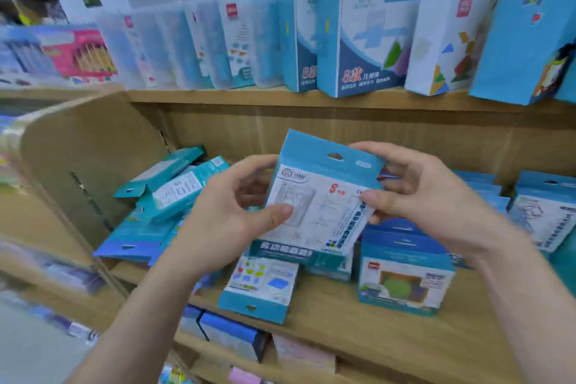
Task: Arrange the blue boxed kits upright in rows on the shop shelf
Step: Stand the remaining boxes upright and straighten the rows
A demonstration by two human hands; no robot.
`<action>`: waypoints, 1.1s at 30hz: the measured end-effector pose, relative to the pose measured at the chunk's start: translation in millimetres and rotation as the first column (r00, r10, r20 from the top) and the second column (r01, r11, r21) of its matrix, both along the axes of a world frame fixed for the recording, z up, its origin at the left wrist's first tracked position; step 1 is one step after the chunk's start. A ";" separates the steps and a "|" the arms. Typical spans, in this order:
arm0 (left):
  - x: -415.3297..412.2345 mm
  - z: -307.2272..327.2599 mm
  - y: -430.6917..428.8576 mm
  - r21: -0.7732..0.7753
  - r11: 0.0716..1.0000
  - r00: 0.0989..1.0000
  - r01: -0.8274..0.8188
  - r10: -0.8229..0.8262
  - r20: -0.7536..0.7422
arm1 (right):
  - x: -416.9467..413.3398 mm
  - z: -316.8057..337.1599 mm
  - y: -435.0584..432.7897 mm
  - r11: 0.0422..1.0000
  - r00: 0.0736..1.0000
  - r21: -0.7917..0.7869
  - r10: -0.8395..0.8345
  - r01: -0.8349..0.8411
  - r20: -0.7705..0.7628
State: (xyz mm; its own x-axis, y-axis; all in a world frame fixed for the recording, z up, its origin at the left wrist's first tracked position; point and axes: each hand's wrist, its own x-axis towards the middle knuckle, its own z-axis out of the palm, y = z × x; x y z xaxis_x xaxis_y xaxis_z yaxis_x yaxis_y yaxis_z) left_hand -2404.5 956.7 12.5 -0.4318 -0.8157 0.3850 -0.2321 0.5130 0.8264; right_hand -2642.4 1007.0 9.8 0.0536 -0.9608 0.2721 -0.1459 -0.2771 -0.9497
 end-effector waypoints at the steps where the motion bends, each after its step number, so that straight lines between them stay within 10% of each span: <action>1: 13.6 3.0 -15.0 -0.048 0.999 0.998 -0.010 0.012 0.056 | 14.6 5.2 -12.3 0.999 0.999 -0.027 -0.020 0.019 -0.042; 10: 76.9 18.8 -133.9 -0.320 0.937 0.962 -0.139 0.205 0.180 | 98.8 15.3 -125.4 0.966 0.923 -0.126 -0.254 0.226 -0.288; 15: 87.1 8.3 -165.9 -0.510 0.859 0.798 -0.054 0.344 0.495 | 102.1 -0.7 -162.4 0.919 0.822 -0.065 -0.377 0.388 -0.426; 23: 65.2 -0.8 -199.6 -0.458 0.888 0.794 0.035 0.254 0.553 | 94.5 -0.6 -188.3 0.866 0.771 0.016 -0.437 0.501 -0.463; 29: 63.1 -21.5 -221.5 -0.297 0.924 0.471 0.240 0.157 0.868 | 85.8 -7.4 -195.7 0.853 0.695 -0.012 -0.433 0.522 -0.574; 33: 49.3 -27.4 -224.2 -0.365 0.882 0.455 0.299 0.204 0.867 | 92.3 -9.6 -209.8 0.866 0.477 -0.101 -0.363 0.490 -0.800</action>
State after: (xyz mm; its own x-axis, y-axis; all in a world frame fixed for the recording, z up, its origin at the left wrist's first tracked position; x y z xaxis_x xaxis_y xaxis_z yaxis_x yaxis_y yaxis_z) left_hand -2355.2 732.5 -14.9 -0.7632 -0.6438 0.0541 -0.6455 0.7562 -0.1073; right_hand -2550.2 797.2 0.2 -0.2464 -0.9450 0.2152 -0.8982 0.1393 -0.4170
